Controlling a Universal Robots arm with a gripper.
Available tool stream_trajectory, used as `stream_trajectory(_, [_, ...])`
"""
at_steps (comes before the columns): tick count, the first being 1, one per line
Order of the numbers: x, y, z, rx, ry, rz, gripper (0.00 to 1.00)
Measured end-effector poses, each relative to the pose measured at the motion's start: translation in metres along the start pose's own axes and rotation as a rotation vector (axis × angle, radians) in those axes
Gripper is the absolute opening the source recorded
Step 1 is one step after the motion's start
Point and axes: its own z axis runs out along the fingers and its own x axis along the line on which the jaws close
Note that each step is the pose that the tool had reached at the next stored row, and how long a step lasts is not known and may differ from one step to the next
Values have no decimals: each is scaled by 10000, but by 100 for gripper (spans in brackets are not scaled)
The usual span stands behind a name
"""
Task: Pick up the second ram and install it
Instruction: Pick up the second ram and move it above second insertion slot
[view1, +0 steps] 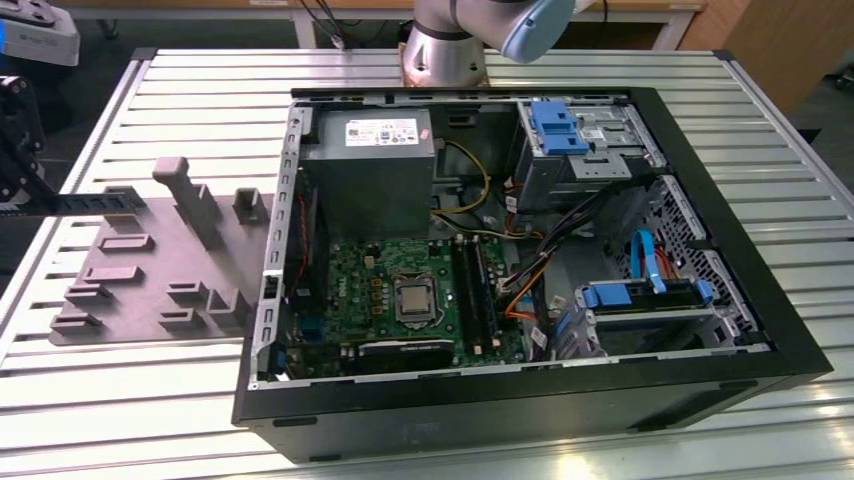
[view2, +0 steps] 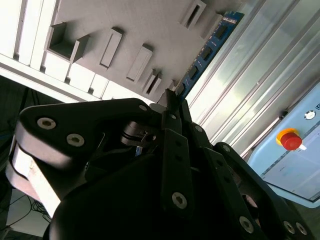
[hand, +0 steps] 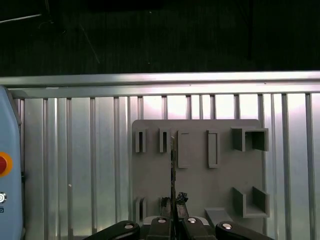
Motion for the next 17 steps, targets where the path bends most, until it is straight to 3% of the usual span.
stream_trajectory(17, [-11,2,-103,1,25,9,14])
